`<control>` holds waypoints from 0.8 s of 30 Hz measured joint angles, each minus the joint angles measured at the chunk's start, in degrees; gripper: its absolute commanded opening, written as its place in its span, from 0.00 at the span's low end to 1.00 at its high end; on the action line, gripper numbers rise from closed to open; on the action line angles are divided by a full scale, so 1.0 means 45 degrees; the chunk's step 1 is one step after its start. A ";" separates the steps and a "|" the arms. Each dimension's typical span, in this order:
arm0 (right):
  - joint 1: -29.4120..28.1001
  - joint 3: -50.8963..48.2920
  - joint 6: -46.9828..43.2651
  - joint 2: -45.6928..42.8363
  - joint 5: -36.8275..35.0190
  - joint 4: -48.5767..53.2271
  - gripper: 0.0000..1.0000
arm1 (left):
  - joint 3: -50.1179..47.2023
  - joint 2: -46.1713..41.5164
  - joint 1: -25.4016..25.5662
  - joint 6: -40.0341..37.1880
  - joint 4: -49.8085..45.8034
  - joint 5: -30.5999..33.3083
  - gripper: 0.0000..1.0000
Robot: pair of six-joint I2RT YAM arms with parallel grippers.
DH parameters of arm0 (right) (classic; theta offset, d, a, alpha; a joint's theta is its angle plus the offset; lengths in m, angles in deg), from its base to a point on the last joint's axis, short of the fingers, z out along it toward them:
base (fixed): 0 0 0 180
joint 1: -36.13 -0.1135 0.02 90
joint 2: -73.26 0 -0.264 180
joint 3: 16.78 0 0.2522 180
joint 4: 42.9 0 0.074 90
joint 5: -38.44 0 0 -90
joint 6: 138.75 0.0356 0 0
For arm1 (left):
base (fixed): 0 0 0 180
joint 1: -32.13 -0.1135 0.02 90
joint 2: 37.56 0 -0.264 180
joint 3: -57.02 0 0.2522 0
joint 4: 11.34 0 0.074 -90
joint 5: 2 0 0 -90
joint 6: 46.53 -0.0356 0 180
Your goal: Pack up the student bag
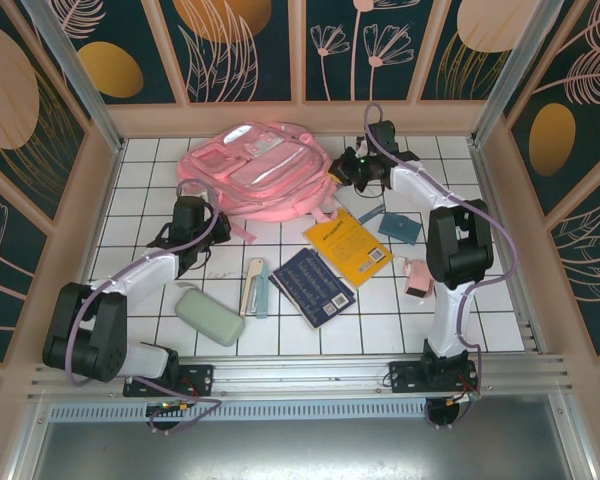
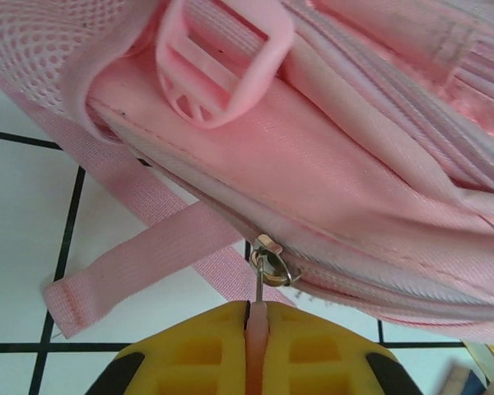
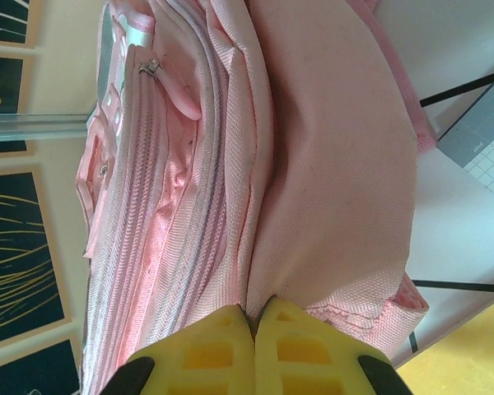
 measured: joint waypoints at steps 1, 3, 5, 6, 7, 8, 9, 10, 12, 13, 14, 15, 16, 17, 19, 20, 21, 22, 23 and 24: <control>-0.0005 -0.0005 -0.0083 0.0000 -0.0063 0.0000 0.00 | 0.0000 0.0063 -0.0015 0.0053 -0.0005 0.0126 0.24; 0.0024 -0.0015 -0.0277 0.0000 -0.0500 -0.0068 0.00 | 0.0000 0.0121 -0.0238 0.0170 -0.0117 0.0714 0.28; 0.0121 -0.0097 -0.0452 0.0000 -0.0981 -0.0219 0.00 | 0.0000 0.0141 -0.0529 0.0189 -0.0180 0.1263 0.30; 0.0175 -0.0204 -0.0549 0.0000 -0.1185 -0.0321 0.00 | 0.0000 0.0141 -0.0651 0.0204 -0.0228 0.1545 0.31; 0.0223 -0.0345 -0.0588 0.0000 -0.1302 -0.0432 0.00 | 0.0005 0.0146 -0.0724 0.0219 -0.0257 0.1783 0.31; 0.0233 -0.0457 -0.0597 0.0000 -0.1375 -0.0520 0.00 | 0.0005 0.0160 -0.0758 0.0214 -0.0291 0.1933 0.32; 0.0233 -0.0597 -0.0627 0.0000 -0.1443 -0.0607 0.00 | 0.0019 0.0204 -0.0797 0.0204 -0.0316 0.2059 0.32; 0.0204 -0.0724 -0.0636 0.0000 -0.1462 -0.0699 0.00 | 0.0049 0.0282 -0.0811 0.0189 -0.0350 0.2123 0.32; 0.0131 -0.0899 -0.0680 0.0000 -0.1491 -0.0811 0.00 | 0.0102 0.0389 -0.0811 0.0131 -0.0442 0.2152 0.35; 0.0102 -0.0952 -0.0685 0.0000 -0.1481 -0.0869 0.00 | 0.0112 0.0398 -0.0811 0.0078 -0.0510 0.2055 0.38; 0.0073 -0.0991 -0.0690 0.0000 -0.1472 -0.0928 0.00 | 0.0141 0.0379 -0.0811 0.0024 -0.0583 0.1957 0.40; 0.0049 -0.1044 -0.0724 0.0000 -0.1428 -0.1030 0.00 | 0.0223 0.0364 -0.0787 -0.0073 -0.0719 0.1885 0.43; 0.0024 -0.1141 -0.0758 0.0000 -0.1375 -0.1214 0.00 | 0.0374 0.0316 -0.0699 -0.0209 -0.0923 0.1865 0.45; 0.0010 -0.1277 -0.0811 0.0000 -0.1302 -0.1423 0.00 | 0.0539 0.0277 -0.0602 -0.0316 -0.1117 0.1875 0.48; -0.0005 -0.1734 -0.0840 0.0000 -0.1137 -0.1948 0.07 | 0.1141 0.0121 0.0000 -0.0806 -0.1593 0.2079 0.52; -0.0010 -0.1953 -0.0855 0.0000 -0.1088 -0.2108 0.10 | 0.1477 0.0063 0.0393 -0.1010 -0.1792 0.2225 0.54; -0.0010 -0.2220 -0.0860 0.0000 -0.1054 -0.2288 0.15 | 0.1987 0.0039 0.0942 -0.1321 -0.2055 0.2341 0.56; -0.0010 -0.2458 -0.0869 0.0000 -0.1044 -0.2448 0.20 | 0.2487 0.0049 0.1404 -0.1549 -0.2259 0.2395 0.58; -0.0010 -0.2618 -0.0850 0.0000 -0.1054 -0.2555 0.25 | 0.2895 0.0083 0.1739 -0.1666 -0.2424 0.2390 0.59; -0.0010 -0.2773 -0.0869 0.0000 -0.1059 -0.2671 0.26 | 0.3502 0.0199 0.2195 -0.1875 -0.2657 0.2361 0.60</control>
